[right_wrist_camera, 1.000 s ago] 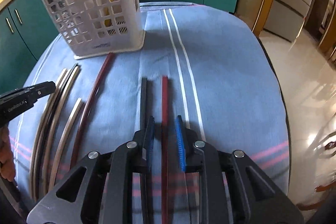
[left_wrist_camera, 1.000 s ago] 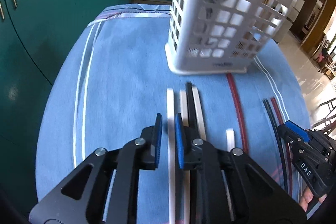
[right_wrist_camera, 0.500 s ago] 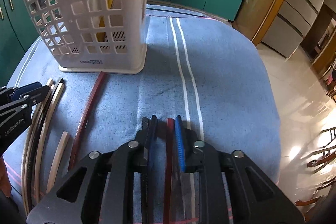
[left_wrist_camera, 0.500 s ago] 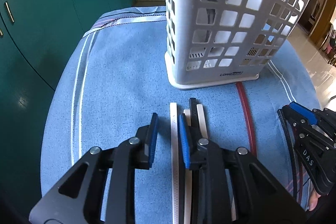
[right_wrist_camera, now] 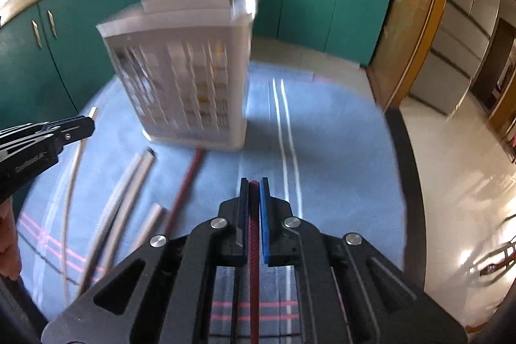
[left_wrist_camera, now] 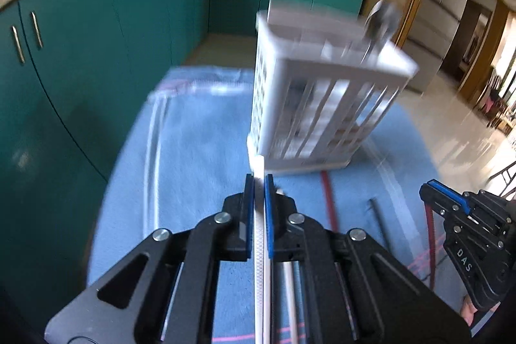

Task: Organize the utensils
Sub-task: 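Raise both chopsticks over the white holder and open both tools to drop them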

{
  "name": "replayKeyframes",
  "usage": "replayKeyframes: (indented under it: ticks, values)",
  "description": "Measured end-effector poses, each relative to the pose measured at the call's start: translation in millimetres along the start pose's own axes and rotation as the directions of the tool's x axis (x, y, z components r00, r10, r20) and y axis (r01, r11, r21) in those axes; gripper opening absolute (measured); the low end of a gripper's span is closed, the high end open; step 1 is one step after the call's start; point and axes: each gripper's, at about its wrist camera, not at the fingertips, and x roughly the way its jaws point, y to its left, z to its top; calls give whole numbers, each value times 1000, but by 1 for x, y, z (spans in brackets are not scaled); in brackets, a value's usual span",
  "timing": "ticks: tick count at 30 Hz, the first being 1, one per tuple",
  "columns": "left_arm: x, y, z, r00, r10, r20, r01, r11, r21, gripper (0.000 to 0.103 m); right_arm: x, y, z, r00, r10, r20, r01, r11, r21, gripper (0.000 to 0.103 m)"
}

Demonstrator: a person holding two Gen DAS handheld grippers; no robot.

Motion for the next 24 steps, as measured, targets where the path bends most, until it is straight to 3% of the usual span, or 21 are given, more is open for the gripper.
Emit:
replayKeyframes:
  ticks: [7, 14, 20, 24]
  values:
    - [-83, -6, 24, 981, -18, 191, 18, 1000, 1, 6, -79, -12, 19, 984, 34, 173, -37, 999, 10, 7]
    - [-129, -9, 44, 956, -46, 288, 49, 999, -3, 6, -125, -23, 36, 956, 43, 290, -53, 998, 26, 7]
    - [-162, -8, 67, 921, -49, 386, 58, 998, -13, 6, -150, -23, 59, 922, 54, 383, -72, 997, 33, 7]
    - [-185, -10, 88, 897, -40, 440, 52, 999, -15, 6, -170, -23, 85, 887, 53, 459, -72, 997, 24, 7]
